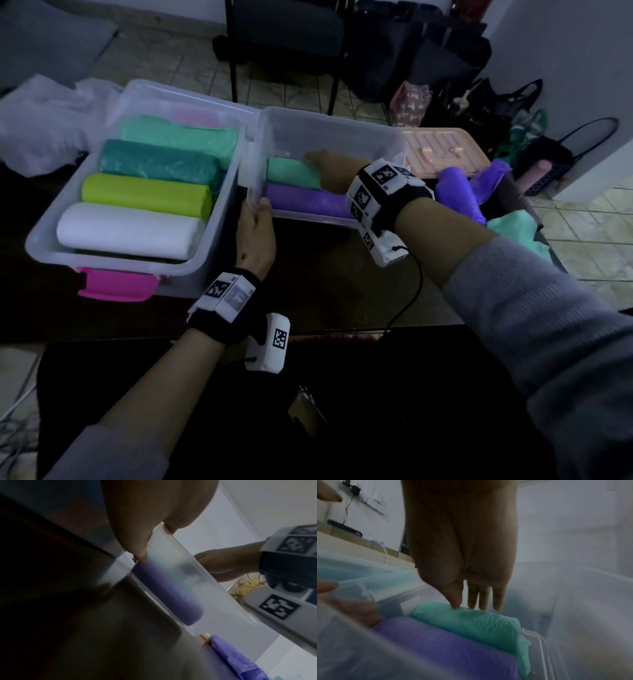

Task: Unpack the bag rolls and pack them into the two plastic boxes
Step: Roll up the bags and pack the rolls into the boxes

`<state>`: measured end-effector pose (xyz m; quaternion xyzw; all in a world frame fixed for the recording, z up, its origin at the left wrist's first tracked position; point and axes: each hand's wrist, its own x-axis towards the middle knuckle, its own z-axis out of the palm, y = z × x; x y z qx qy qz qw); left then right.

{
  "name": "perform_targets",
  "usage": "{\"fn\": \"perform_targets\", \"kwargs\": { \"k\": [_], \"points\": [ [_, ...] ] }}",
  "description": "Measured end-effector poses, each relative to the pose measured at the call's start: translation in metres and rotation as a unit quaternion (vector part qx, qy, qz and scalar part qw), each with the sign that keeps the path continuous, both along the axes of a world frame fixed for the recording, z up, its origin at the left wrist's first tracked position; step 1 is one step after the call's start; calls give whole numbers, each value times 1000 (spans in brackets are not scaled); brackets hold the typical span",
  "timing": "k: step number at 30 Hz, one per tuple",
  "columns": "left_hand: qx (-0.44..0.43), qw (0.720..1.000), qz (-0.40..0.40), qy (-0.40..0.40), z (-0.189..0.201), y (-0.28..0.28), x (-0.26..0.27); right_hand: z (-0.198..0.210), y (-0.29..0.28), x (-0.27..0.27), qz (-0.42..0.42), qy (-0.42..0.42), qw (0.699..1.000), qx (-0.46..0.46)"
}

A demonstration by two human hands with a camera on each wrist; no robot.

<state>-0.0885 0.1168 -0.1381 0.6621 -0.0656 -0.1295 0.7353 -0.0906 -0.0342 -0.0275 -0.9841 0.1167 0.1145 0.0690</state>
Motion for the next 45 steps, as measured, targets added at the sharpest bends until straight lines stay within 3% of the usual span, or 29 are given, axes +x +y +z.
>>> {"fn": "perform_targets", "kwargs": {
  "k": [5, 8, 11, 14, 17, 26, 30, 32, 34, 36, 38, 40, 42, 45],
  "points": [
    [54, 998, 29, -18, 13, -9, 6, 0, -11, -19, -72, -229, 971, 21],
    [92, 995, 45, -20, 20, -14, 11, -5, -21, -42, -142, -286, 947, -33],
    [126, 990, 58, -17, 22, -18, 19, -12, -29, -60, -240, -272, 932, -11],
    [105, 992, 65, 4, 25, -23, 24, -20, -40, -71, -288, -244, 925, 51],
    [112, 991, 68, 13, 24, -28, 29, -31, -49, -73, -272, -210, 931, 124],
    [146, 985, 82, 32, 32, -33, 29, -37, -61, -68, -268, -185, 931, 166],
    [163, 981, 99, 37, 41, -39, 12, -31, -63, -91, -280, -236, 894, 256],
    [190, 976, 97, 45, 43, -45, -9, -32, -70, -106, -306, -264, 888, 219],
    [200, 974, 73, 77, 40, -54, -36, -35, -82, -124, -345, -259, 893, 125],
    [197, 971, -26, 130, 36, -65, -65, -36, -99, -144, -394, -229, 889, 37],
    [232, 944, -196, 128, 39, -78, -91, -38, -115, -163, -448, -217, 867, -10],
    [327, 887, -324, 35, 44, -92, -110, -44, -128, -181, -508, -236, 828, -34],
    [418, 829, -363, -84, 47, -105, -122, -53, -139, -197, -548, -240, 800, -49],
    [519, 737, -387, -195, 45, -115, -129, -63, -151, -215, -577, -168, 799, -17]
  ]
}}
